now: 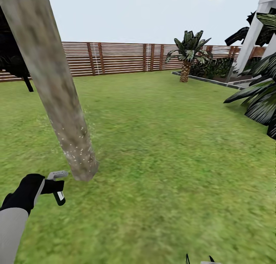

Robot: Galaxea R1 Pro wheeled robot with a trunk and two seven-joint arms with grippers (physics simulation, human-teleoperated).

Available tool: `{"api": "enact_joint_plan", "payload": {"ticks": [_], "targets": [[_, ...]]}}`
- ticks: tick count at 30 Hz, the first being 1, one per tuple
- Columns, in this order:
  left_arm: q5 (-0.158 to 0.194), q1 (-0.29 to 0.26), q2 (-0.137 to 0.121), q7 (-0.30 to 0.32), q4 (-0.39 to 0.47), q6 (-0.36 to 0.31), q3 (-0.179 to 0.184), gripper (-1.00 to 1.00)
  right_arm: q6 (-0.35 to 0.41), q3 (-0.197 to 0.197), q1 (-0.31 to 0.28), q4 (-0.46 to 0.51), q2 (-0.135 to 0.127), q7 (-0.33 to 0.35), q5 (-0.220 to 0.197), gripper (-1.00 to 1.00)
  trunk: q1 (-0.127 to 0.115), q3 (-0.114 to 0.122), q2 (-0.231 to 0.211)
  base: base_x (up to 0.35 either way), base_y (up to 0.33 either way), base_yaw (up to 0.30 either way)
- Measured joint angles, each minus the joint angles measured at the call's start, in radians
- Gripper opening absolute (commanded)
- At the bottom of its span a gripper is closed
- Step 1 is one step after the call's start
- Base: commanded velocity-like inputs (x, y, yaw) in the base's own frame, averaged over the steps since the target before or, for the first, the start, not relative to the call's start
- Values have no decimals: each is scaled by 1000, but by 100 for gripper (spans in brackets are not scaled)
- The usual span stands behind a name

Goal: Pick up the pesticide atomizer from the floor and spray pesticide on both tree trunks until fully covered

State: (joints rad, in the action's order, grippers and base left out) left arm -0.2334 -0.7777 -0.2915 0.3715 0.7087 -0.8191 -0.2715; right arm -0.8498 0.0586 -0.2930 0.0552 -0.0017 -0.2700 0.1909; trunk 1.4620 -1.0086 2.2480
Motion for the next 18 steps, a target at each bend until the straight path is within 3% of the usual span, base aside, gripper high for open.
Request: {"api": "enact_joint_plan", "payload": {"ticks": [6,10,14,18], "targets": [[2,0,11,0,0,0,0,-100,0,0,0,0,0,0,-1,100,0,0,0,0,-272,21],[1,0,14,4,-6,0,0,-100,0,0,0,0,0,0,0,100,0,0,0,0,-255,224],[2,4,21,9,-24,61,1,-100,-1,1,0,0,-1,-1,-1,100,0,0,0,72,-235,251],[0,4,23,4,-15,82,-2,-100,-2,1,0,0,-1,-3,-1,100,0,0,0,69,-91,51]]}}
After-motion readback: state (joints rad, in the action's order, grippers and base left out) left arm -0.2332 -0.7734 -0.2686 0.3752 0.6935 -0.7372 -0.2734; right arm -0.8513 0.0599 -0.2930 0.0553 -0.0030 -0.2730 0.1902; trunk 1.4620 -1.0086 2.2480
